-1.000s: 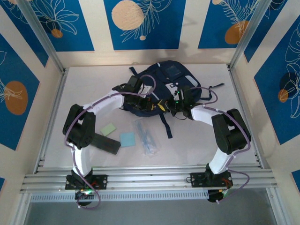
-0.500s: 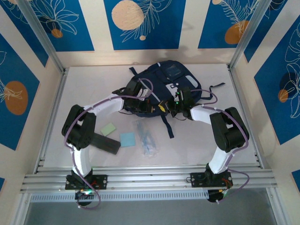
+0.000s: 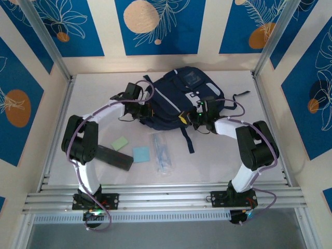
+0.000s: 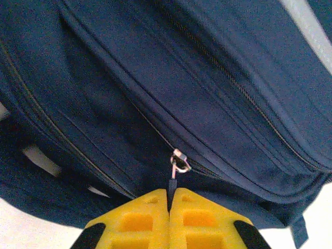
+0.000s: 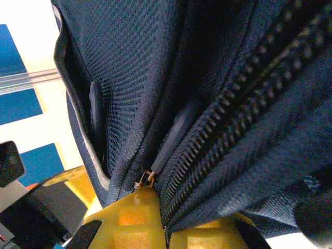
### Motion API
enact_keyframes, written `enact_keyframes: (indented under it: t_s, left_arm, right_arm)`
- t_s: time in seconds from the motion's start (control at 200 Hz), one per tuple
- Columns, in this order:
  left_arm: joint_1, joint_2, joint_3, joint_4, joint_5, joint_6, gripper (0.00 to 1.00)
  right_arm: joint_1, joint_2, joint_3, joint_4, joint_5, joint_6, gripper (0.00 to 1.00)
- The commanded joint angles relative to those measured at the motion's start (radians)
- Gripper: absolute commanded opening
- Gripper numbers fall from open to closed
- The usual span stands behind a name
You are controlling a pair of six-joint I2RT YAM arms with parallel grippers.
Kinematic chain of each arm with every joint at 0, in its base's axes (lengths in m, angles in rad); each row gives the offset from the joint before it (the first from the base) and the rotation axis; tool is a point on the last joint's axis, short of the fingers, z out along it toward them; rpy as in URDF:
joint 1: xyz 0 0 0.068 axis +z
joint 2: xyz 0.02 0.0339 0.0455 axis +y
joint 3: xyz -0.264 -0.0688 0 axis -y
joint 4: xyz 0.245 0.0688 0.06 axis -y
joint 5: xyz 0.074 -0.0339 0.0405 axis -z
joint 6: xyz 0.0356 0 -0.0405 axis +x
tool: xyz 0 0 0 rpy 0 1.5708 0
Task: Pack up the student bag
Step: Unzip the student bag at the top-center of the table.
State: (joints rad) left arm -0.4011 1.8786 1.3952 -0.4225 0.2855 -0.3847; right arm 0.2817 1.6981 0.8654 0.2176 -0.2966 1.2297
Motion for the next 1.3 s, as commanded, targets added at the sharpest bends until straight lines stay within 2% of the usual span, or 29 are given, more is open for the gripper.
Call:
enact_keyframes:
  t_s: [0.0,0.11,0.245,0.48,0.645,0.69,0.835,0.865,1.02,1.115,1.295]
  left_arm:
    - [0.051,0.003,0.07,-0.054,-0.187,0.087,0.0]
    - [0.051,0.001,0.085,-0.058,-0.205,0.128,0.0]
    - [0.04,-0.036,0.057,-0.04,-0.099,0.135,0.0]
    - [-0.076,-0.08,0.047,-0.025,0.012,0.132,0.0]
    - [-0.115,-0.042,0.042,0.009,0.08,0.104,0.0]
    - [-0.126,-0.03,0.041,0.013,0.092,0.105,0.0]
    - [-0.142,0.008,0.043,0.028,0.117,0.116,0.0]
    - [-0.143,0.015,0.047,0.031,0.124,0.115,0.0]
    - [-0.152,0.037,0.059,0.052,0.143,0.115,0.0]
    - [-0.16,0.039,0.067,0.057,0.151,0.115,0.0]
    - [-0.175,0.028,0.07,0.065,0.149,0.118,0.0]
  right_arm:
    - [-0.074,-0.048,0.008,-0.096,0.038,-0.138,0.0]
    - [-0.123,-0.063,0.026,-0.18,0.008,-0.245,0.0]
    - [-0.228,-0.069,0.022,-0.198,-0.07,-0.315,0.0]
    - [-0.377,0.009,0.101,-0.213,-0.224,-0.364,0.0]
    - [-0.442,0.09,0.222,-0.33,-0.277,-0.473,0.0]
    - [-0.459,0.101,0.25,-0.37,-0.28,-0.503,0.07]
    - [-0.489,0.047,0.267,-0.468,-0.276,-0.513,0.5]
    - [-0.485,0.023,0.255,-0.477,-0.27,-0.504,0.55]
    - [-0.415,-0.152,0.136,-0.493,-0.211,-0.411,0.6]
    - [-0.342,-0.244,0.037,-0.425,-0.174,-0.296,0.62]
    - [-0.198,-0.303,-0.068,-0.383,-0.083,-0.155,0.71]
